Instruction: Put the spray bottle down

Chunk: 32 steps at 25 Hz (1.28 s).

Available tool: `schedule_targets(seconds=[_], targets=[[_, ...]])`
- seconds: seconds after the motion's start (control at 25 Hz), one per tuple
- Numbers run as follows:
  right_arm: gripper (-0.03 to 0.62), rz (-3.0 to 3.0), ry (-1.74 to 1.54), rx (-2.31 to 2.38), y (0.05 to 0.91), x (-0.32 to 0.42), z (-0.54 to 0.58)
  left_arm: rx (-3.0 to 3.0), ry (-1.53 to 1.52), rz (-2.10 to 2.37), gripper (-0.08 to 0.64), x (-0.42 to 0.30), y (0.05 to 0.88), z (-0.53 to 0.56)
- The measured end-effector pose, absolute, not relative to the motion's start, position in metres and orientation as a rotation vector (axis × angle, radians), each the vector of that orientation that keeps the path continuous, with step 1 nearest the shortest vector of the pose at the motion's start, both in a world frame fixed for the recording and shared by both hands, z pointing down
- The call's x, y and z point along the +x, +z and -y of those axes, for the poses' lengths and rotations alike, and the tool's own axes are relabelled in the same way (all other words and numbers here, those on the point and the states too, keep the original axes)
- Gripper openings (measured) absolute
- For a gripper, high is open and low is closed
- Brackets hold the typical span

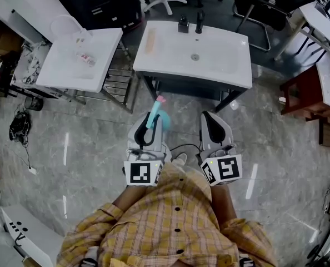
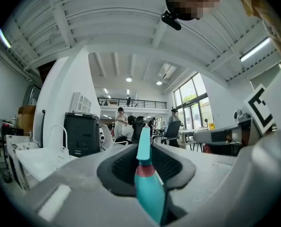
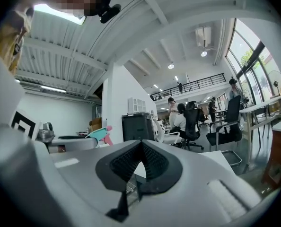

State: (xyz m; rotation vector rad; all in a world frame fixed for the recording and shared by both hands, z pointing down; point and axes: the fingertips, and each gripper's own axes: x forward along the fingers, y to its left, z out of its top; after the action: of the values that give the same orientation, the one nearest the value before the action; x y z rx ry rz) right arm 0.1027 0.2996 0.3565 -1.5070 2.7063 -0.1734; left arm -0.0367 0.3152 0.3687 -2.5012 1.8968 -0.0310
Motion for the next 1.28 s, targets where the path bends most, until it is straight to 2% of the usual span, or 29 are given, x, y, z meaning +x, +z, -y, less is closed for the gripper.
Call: schedule_targets(seconds=[0.68, 1.28], targets=[[0.0, -2.755, -0.246, -1.501, 0.378, 0.096, -0.25, -2.512, -0.06, -1.965, 0.094, -0.039, 0.384, -0.275], [0.0, -2.804, -0.214, -1.5, 0.385, 0.074, -0.135, -2.549, -0.05, -1.981, 0.094, -0.052, 0.395, -0.154]])
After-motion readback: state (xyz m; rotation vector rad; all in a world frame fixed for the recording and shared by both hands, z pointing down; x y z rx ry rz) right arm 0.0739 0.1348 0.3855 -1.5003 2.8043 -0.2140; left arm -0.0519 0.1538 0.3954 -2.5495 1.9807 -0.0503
